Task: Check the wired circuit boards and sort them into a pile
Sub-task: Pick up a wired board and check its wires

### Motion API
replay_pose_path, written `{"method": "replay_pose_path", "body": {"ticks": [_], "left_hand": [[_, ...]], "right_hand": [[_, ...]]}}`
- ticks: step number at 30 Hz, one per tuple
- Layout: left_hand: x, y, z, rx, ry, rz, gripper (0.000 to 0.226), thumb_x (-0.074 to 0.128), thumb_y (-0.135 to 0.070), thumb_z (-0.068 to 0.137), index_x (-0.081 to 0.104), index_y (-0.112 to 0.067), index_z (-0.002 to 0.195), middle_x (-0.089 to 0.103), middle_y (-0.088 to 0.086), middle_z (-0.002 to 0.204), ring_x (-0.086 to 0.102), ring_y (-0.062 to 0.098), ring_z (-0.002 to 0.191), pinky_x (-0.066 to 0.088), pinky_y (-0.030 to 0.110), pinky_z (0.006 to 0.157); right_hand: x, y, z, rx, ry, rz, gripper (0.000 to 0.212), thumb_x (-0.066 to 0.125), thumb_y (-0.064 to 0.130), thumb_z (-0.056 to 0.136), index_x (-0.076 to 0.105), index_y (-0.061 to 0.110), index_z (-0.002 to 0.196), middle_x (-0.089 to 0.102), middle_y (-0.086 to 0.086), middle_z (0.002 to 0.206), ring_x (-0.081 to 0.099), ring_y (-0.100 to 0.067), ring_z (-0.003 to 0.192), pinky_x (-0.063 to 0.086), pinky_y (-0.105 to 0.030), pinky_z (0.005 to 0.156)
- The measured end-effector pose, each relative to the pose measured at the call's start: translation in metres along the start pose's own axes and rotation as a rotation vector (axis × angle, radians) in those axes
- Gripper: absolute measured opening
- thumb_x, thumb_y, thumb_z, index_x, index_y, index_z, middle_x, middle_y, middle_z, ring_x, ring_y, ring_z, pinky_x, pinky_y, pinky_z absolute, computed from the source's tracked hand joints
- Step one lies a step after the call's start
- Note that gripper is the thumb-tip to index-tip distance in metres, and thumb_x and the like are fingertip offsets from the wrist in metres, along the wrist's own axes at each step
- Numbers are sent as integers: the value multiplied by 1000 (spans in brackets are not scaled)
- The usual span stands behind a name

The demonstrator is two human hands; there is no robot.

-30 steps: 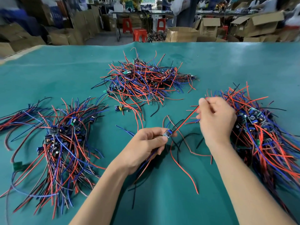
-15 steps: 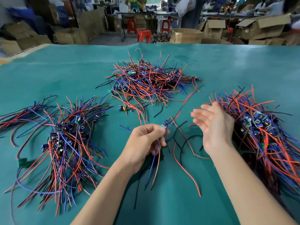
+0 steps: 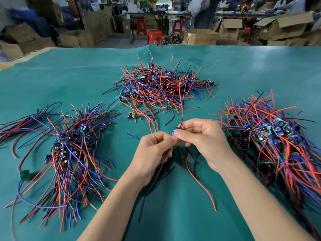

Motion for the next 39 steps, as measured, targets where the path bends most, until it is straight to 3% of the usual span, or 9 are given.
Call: {"method": "replay_pose_path", "body": {"ticks": [7,14,18,24,29,34,36,38,39], "left_hand": [[5,-2,-4,4,107,140,20,61,-15,96,77,-11,85,53,5,51,32,10,41,22,19,42],[16,-4,-9,-24,254,244,23,56,-11,98,76,-6,88,57,4,48,35,10,37,28,16,40],[19,-5,-11,-47,271,266,23,54,-6,98,75,-4,88,59,5,48,38,10,31,28,15,36],[17,-5,-11,-47,233,294,20,51,-9,101,68,-4,92,64,7,54,44,12,31,25,14,32],[20,-6,-12,-17,208,326,18,50,-4,99,67,-4,93,72,7,70,51,12,39,36,19,34],[22,-15,-20,27,179,371,34,50,-16,68,71,-41,57,61,-20,49,56,-5,45,45,11,47],[14,-11,-22,23,143,336,36,55,-12,66,64,-42,49,60,-33,55,59,-15,62,47,7,61],[8,-6,-21,43,110,295,52,64,11,80,57,-41,79,61,-38,78,58,-16,83,44,4,72],[8,-5,-20,63,117,310,53,59,16,86,53,-37,81,60,-37,84,56,-19,84,42,2,74]], "right_hand": [[-15,-10,3,147,-201,275,8,79,3,83,74,6,78,68,-5,67,59,-13,59,50,-20,55],[-50,-21,5,238,-491,567,13,77,2,84,69,5,75,66,-1,58,61,-10,54,53,-17,56],[-59,-11,5,122,-535,531,15,76,1,86,69,8,74,65,1,59,59,-11,57,50,-19,59],[-34,52,-6,-270,-349,247,14,77,1,84,74,15,81,72,3,69,62,-9,64,48,-19,57],[22,110,4,-357,-116,193,13,80,2,82,75,14,81,75,-1,72,63,-8,61,49,-20,55],[119,139,33,-283,83,144,15,81,13,85,73,10,72,72,-15,70,62,-19,58,53,-30,53],[163,138,44,-259,152,-50,36,79,29,88,71,1,66,71,-24,72,67,-34,63,60,-44,64],[193,127,57,-253,221,-393,52,74,48,89,65,4,64,67,-18,65,69,-34,69,57,-39,67],[200,117,65,-258,245,-571,49,71,52,89,64,9,67,65,-13,65,68,-32,73,55,-34,67]]}}
Point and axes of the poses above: each hand's wrist, its own z-axis towards the middle knuckle, its own x-axis out of the palm, y = z × x, the point moved 6 cm from there along z, towards the middle knuckle
